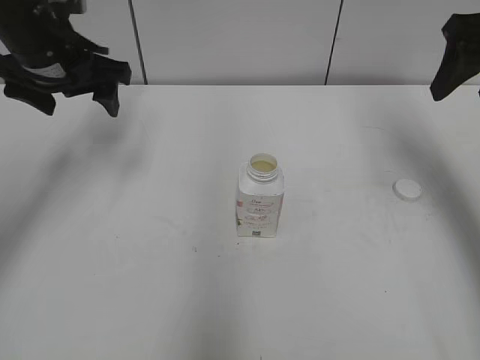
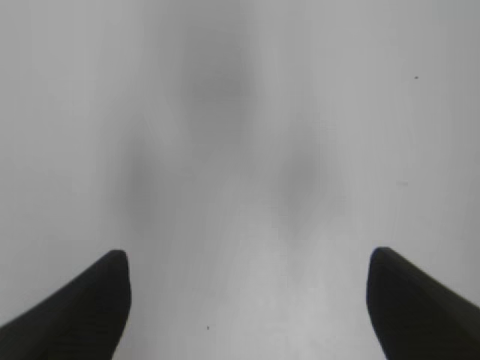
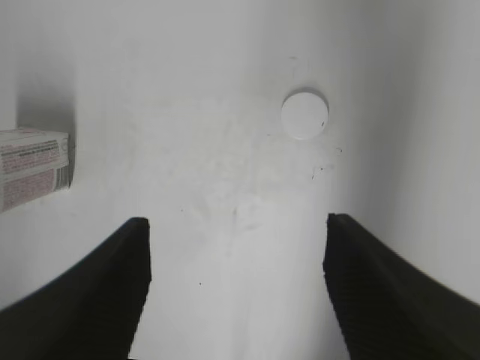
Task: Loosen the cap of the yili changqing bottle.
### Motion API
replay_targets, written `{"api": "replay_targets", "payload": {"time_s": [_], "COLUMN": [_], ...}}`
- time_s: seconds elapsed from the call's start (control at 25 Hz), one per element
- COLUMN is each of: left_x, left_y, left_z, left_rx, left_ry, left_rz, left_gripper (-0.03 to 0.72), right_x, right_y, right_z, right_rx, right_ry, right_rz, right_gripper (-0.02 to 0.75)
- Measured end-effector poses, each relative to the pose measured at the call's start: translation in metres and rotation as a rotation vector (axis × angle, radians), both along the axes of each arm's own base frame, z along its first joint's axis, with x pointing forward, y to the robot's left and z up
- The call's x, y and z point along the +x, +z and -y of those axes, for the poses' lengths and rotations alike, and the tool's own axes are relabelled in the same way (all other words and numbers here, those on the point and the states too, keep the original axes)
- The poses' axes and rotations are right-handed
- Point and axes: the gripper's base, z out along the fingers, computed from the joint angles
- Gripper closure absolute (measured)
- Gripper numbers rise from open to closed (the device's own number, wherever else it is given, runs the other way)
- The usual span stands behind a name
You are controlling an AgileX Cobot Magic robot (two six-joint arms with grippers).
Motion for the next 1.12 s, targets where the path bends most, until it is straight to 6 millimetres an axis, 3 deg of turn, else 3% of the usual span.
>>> {"api": "replay_targets", "payload": {"time_s": [0.36, 0.6, 1.12], "left_x": [-0.009, -0.02, -0.021], "left_y": [0.003, 0.001, 0.002], "left_z": [-0.032, -0.034, -0.034], "left_rx": [-0.028, 0.011, 0.024], "left_ry": [0.129, 0.128, 0.094], "left_rz": [-0.205, -0.327, -0.344], "left_gripper": [0.102, 0.105, 0.109], "right_x": [-0.001, -0.001, -0.004], "right_y": [0.0, 0.0, -0.005], "right_z": [0.002, 0.002, 0.002], "right_rx": [-0.02, -0.013, 0.001], "right_ry": [0.004, -0.024, -0.086], "right_rz": [-0.006, -0.015, -0.049], "right_gripper": [0.173, 0.173, 0.173]}}
